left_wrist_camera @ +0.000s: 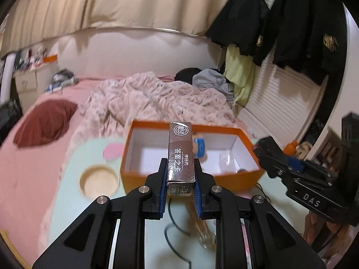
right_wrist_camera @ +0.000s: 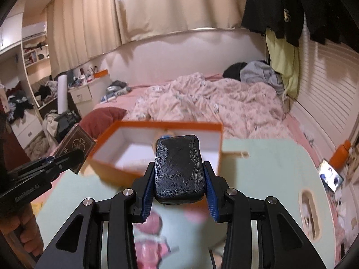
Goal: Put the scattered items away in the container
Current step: 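Lower the brown carton into the box with the left gripper while the right drops the pouch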
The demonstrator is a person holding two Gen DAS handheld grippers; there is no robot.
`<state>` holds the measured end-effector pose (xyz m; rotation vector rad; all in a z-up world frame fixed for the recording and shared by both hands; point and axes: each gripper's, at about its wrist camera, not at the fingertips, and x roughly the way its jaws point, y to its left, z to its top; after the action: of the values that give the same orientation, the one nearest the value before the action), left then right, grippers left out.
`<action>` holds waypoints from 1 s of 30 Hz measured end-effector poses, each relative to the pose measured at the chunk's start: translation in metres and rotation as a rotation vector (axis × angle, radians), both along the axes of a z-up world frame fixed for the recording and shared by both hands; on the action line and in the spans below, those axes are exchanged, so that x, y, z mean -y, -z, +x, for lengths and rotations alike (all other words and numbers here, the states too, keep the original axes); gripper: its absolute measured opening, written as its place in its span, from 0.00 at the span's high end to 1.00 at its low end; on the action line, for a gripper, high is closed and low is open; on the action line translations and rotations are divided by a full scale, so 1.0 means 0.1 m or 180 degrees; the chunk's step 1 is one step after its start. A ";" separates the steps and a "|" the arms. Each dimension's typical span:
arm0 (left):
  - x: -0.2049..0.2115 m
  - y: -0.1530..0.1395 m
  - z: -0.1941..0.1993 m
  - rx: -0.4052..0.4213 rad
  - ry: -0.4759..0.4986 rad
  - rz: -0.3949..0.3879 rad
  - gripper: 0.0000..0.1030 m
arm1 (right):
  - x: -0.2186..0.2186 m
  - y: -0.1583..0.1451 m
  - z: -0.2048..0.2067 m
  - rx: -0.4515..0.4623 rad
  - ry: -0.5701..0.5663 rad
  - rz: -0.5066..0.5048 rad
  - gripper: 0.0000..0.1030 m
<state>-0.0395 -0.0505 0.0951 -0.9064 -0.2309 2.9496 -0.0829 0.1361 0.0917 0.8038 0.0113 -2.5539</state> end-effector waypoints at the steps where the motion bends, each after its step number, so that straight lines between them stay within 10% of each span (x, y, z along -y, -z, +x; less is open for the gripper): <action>1: -0.01 -0.01 -0.07 0.0006 -0.0008 -0.0034 0.80 | 0.03 -0.01 -0.06 -0.0011 0.0001 -0.0018 0.62; 11: 0.17 0.30 -0.74 0.0182 -0.0024 0.0278 0.80 | 0.31 0.22 -0.57 0.0093 0.0031 -0.0064 0.62; 30: 0.09 0.54 -0.84 0.0366 -0.0107 0.0046 0.79 | 0.34 0.36 -0.66 -0.0007 0.0180 0.0108 0.58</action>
<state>-0.1233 -0.0594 0.0408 -1.0821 -0.2743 2.9252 -0.1486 0.1017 0.0554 0.8254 0.0330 -2.6144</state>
